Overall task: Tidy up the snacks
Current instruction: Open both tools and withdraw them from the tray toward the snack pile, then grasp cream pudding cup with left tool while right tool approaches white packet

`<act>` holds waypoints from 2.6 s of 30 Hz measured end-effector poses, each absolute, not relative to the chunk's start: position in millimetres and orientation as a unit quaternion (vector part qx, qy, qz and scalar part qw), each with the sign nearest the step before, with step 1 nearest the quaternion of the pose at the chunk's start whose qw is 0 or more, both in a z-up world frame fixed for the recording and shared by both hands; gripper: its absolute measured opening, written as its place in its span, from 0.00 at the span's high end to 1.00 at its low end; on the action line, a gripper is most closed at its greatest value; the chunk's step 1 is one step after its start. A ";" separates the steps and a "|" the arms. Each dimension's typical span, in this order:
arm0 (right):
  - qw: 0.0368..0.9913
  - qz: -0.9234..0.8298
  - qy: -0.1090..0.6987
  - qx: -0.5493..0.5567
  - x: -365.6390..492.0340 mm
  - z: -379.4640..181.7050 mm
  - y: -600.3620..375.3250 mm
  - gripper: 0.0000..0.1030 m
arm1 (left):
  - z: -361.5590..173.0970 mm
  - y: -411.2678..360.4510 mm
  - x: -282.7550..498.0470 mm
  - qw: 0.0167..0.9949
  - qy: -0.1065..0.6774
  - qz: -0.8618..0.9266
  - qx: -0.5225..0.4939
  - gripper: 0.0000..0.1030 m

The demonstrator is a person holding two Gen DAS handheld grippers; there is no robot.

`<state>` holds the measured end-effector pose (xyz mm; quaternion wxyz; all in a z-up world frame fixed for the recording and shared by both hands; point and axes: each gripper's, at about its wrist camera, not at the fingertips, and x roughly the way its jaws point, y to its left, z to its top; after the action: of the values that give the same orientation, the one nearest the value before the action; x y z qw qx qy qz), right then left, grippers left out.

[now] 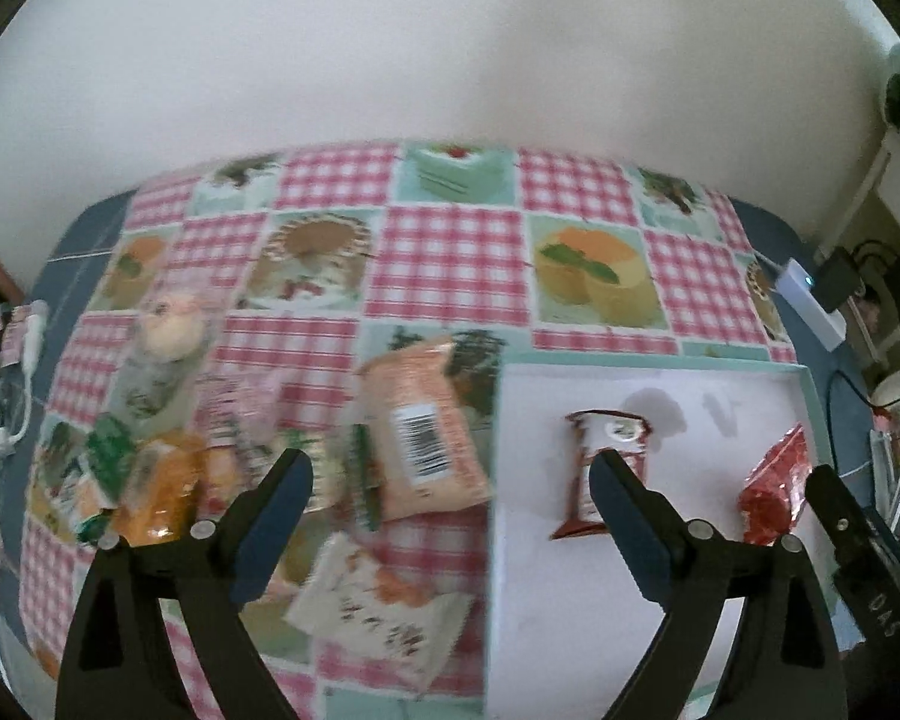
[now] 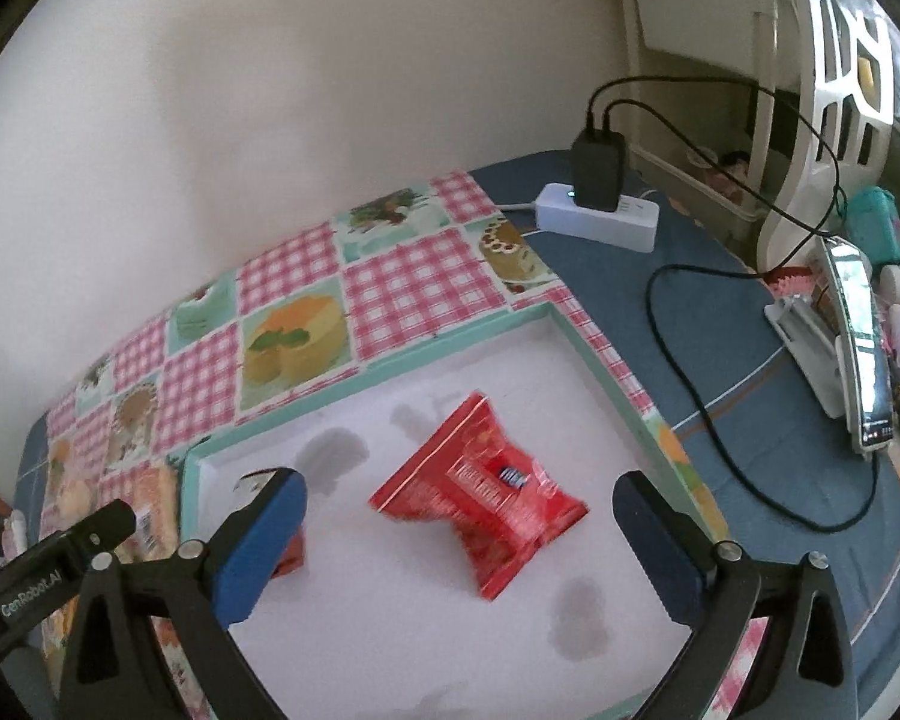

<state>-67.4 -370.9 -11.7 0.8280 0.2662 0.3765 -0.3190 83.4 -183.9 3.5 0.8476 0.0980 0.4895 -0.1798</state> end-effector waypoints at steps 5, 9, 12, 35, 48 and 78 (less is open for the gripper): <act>0.839 -0.307 0.369 0.258 -70.0 -0.1 -347.0 0.00 | 12.2 -151.6 71.9 0.873 0.451 -0.150 0.107 0.09; 0.854 -0.288 0.360 0.239 -71.1 10.6 -321.6 0.00 | 18.1 -125.1 64.2 0.886 0.433 -0.128 0.107 0.09; 0.863 -0.284 0.353 0.223 -73.6 16.6 -302.2 0.00 | 22.9 -103.4 61.0 0.892 0.429 -0.105 0.095 0.09; 0.869 -0.187 0.431 0.156 -29.3 1.3 -174.9 0.00 | -5.8 23.4 84.0 0.857 0.513 0.023 0.051 0.09; 0.840 -0.153 0.499 0.147 3.6 -42.6 -148.4 0.00 | -39.9 44.9 105.5 0.821 0.570 0.026 0.029 0.09; 0.845 -0.156 0.468 0.206 21.8 -38.5 -194.1 0.17 | -70.2 -26.6 130.0 0.759 0.639 -0.109 -0.066 0.09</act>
<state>21.8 -194.1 -38.5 0.8452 0.2062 0.4677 -0.1563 130.0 -26.6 -70.2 0.7586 -0.0656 0.6391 -0.1086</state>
